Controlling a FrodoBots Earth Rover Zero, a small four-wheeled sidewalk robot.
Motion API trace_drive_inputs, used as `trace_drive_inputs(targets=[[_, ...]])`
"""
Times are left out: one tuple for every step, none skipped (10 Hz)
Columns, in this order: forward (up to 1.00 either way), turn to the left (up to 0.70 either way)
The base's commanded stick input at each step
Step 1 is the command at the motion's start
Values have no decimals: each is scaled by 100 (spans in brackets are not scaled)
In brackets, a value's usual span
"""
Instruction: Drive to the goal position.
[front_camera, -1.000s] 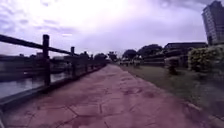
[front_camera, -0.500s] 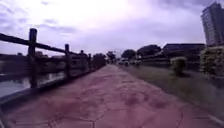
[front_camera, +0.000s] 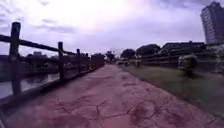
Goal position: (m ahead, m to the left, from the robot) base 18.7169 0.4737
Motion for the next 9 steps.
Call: trace_drive_inputs(targets=[[100,0],[100,0],[100,0],[100,0],[100,0],[100,0],[100,0],[100,0],[100,0]])
